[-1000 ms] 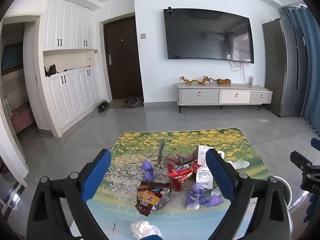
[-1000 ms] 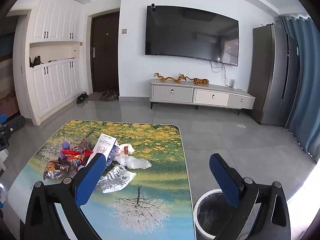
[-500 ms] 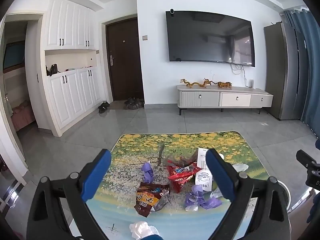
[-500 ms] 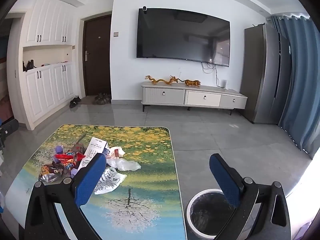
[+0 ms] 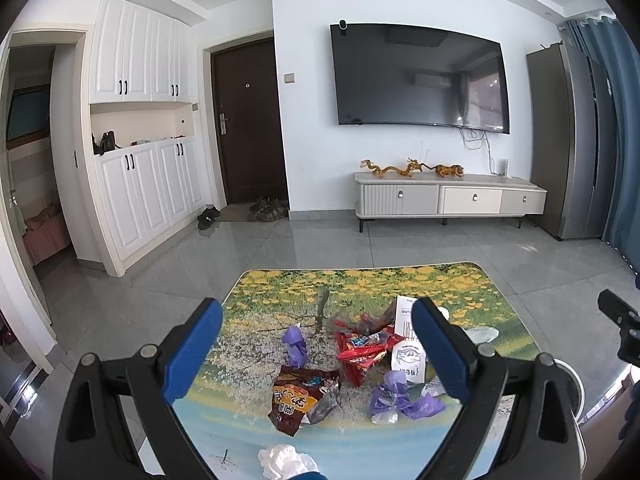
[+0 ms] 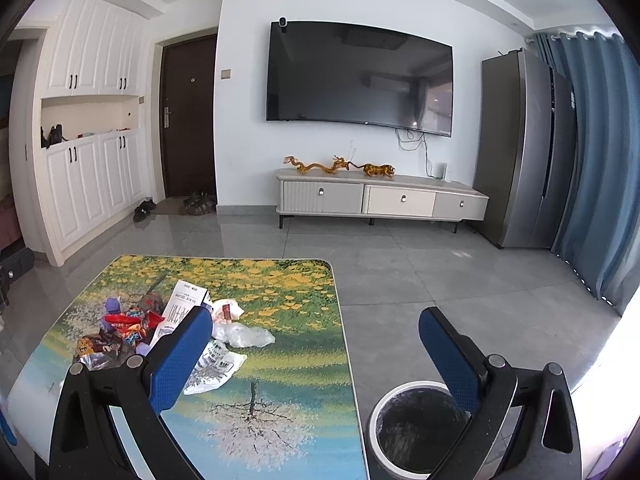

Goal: Collect trash

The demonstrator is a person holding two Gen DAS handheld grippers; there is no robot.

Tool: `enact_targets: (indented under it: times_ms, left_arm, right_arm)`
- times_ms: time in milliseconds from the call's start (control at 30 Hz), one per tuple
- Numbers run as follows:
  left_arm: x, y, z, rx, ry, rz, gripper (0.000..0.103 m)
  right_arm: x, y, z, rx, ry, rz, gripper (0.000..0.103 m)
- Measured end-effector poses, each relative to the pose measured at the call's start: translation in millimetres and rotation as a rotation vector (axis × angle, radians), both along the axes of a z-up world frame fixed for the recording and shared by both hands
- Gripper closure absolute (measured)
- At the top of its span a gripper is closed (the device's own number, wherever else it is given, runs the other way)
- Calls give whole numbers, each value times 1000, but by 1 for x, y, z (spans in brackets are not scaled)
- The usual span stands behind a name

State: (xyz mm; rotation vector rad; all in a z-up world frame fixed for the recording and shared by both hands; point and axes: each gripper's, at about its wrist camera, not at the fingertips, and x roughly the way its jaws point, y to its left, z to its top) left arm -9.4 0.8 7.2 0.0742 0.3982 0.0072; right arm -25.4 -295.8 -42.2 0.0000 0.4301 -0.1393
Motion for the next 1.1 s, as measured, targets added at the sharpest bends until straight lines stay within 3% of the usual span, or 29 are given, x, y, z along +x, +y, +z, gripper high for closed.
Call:
enact_targets:
  times_ms: [600,1100]
  left_arm:
    - [5,-1,-9,10,34,-14,7]
    - [0,3,-5,-29,21,-49,7]
  right_arm:
    - [1,-4,-3,7,-1,-10,0]
    - [0,1,-1,-21,-7,0,0]
